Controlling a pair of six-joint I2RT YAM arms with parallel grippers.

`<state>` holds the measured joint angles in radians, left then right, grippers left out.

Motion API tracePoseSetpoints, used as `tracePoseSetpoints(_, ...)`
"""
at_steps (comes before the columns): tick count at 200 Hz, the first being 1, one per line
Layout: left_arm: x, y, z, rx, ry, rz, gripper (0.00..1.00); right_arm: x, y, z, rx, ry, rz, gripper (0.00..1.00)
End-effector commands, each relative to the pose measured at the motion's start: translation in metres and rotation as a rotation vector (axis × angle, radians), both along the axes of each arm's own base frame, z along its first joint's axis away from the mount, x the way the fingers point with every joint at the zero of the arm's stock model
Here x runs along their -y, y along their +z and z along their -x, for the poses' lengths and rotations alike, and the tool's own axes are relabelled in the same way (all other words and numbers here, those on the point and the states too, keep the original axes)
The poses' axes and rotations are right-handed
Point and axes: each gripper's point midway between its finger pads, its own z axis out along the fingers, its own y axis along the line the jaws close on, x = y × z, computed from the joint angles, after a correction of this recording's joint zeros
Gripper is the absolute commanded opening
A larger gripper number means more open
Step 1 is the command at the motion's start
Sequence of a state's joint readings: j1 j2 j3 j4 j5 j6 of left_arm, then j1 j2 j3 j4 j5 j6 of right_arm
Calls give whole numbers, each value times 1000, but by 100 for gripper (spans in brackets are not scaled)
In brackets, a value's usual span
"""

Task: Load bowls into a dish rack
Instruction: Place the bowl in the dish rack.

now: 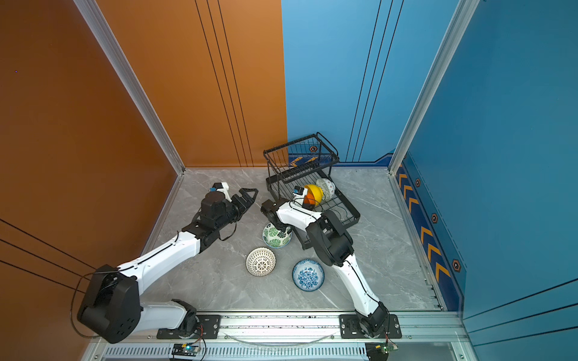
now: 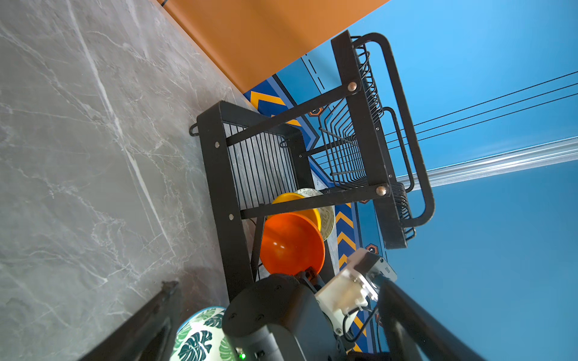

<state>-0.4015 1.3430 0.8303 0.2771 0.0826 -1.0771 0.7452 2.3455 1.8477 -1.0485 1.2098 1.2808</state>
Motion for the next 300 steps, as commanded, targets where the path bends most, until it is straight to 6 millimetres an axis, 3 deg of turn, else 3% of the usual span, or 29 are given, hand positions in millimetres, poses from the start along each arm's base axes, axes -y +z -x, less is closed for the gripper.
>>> tracePoseSetpoints(1,0,10,-6,23,-13,-7,98,9,0,3,-47,-13,64,2)
tracePoseSetpoints(126,-8,7,-10,27,-7,20,98,4,-2,6,-119,-78,180,6)
tracePoseSetpoints(300,-16,3,-12,24,-2,63,98,-5,-33,12,-196,-116,147,5)
